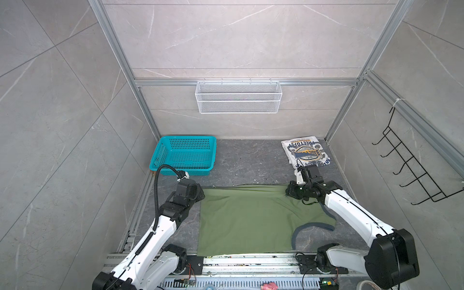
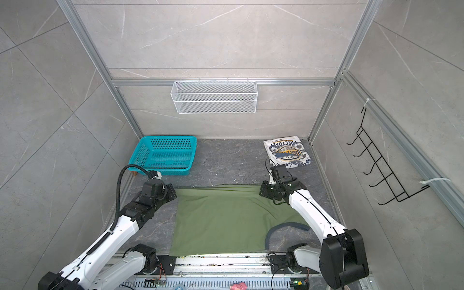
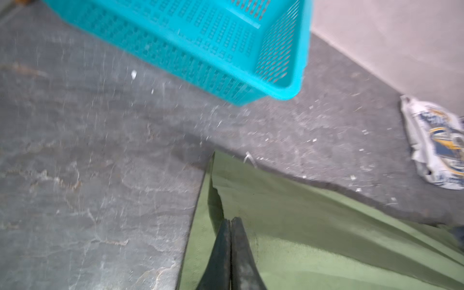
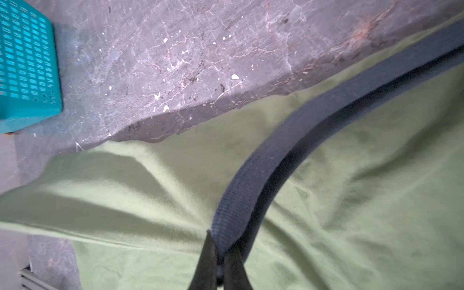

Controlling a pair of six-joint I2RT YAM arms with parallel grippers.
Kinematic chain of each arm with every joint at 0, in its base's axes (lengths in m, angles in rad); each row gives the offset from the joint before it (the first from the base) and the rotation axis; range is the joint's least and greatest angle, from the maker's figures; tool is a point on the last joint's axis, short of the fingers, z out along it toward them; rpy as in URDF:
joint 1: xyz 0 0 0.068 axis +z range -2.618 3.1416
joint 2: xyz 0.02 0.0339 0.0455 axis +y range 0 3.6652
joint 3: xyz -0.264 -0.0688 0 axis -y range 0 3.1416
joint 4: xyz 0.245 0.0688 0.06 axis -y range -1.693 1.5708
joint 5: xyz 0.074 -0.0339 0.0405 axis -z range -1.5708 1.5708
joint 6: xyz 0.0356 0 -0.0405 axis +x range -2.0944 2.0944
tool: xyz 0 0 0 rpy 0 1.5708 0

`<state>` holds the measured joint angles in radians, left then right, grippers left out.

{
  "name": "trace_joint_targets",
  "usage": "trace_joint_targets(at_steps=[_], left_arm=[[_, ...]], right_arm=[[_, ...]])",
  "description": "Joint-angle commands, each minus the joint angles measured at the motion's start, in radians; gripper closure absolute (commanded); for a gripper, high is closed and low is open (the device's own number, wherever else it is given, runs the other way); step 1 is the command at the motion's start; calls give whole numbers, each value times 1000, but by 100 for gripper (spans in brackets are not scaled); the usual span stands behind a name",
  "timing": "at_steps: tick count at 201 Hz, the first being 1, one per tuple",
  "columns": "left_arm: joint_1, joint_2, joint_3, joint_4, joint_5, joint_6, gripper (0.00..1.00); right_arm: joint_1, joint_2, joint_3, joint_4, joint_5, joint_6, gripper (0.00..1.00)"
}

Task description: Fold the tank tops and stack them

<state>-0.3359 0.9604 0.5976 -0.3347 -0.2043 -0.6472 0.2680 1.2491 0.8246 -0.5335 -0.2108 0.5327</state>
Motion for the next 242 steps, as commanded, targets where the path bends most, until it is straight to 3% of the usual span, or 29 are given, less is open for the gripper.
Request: trace_joint_targets(at_steps=[1, 40, 62, 95, 122, 158, 197, 242], left_arm=[[5, 84, -47, -42, -19, -63, 100], [6, 137, -52, -112, 3, -147, 100], [6, 211, 0, -130, 1, -135, 100], [26, 282, 178, -166, 14, -69, 100], [26, 228, 294, -198, -11, -43, 100], [25, 117, 128, -171, -28, -92, 100], [26, 208, -38, -130, 53, -156, 100], [26, 236, -66, -86, 81, -175, 100]], right_arm=[[16, 20, -90, 11, -22, 35, 96], [27, 61, -190, 62, -34, 76, 94], [27, 80, -176, 64, -45, 77, 93], [27, 84, -5, -44, -7, 43, 92], [26, 58, 138, -129, 30, 22, 92], [28, 7, 10, -71, 0, 55, 91], [31, 80, -217, 72, -39, 93, 91], [31, 106, -240, 101, -29, 101, 89]])
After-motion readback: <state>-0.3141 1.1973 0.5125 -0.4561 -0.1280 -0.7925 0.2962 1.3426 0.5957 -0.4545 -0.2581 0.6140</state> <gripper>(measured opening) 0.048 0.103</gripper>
